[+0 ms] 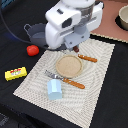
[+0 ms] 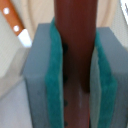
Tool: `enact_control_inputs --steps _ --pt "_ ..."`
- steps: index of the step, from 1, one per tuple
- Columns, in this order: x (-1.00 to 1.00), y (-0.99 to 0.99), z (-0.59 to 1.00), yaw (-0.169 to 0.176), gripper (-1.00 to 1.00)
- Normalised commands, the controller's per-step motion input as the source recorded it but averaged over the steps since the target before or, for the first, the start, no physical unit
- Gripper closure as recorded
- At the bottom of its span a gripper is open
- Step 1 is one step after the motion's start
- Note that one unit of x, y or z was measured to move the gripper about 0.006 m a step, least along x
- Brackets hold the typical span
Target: Interact with the objects in diverse but meaningful ways.
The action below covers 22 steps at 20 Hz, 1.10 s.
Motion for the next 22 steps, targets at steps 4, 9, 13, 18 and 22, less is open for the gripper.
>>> enact_control_inputs --steps 4,9,13,18,22 --pt "-0.67 -0.65 -0.18 -0.024 1.0" --pt "-0.62 -0.69 -0.23 -0.017 1.0" --pt "-0.39 -0.73 -0.2 -0.01 1.0" --pt "-0.03 -0.46 -0.3 0.001 1.0" --pt "0.05 -0.28 -0.33 0.023 1.0"
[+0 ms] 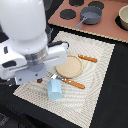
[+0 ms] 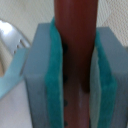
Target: Interact with the objects in diverse but meaningful ways.
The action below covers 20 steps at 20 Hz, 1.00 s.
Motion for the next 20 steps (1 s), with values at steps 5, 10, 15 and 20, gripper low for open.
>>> enact_control_inputs --steps 5,10,15,20 --pt "0.01 -0.19 -0.44 0.016 1.0" --pt "0.0 -0.16 -0.43 0.007 -1.0" --pt "0.0 -0.15 -0.38 0.0 -1.0" --pt "-0.14 -0.12 0.55 0.0 -1.0"
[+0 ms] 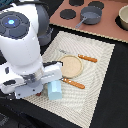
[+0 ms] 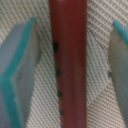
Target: Interact with the objects in diverse but meaningful ways.
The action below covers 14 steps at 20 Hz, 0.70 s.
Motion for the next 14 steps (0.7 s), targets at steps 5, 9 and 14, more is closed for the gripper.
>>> enact_control_inputs --steps 5,9,14 --pt "-0.12 -0.01 0.93 0.0 -1.0" --pt "-0.17 0.0 0.74 0.011 -1.0" --pt "-0.24 0.27 0.71 0.068 -1.0"
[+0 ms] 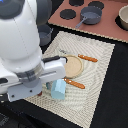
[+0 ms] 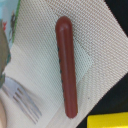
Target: Interact with the objects in diverse but meaningful ways.
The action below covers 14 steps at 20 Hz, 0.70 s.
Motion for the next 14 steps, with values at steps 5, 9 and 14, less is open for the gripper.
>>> enact_control_inputs --steps 5,9,14 --pt "-0.26 0.61 0.6 0.102 -1.0" --pt "-0.52 0.72 0.43 0.057 -1.0" --pt "-0.67 0.7 0.44 0.047 -1.0"
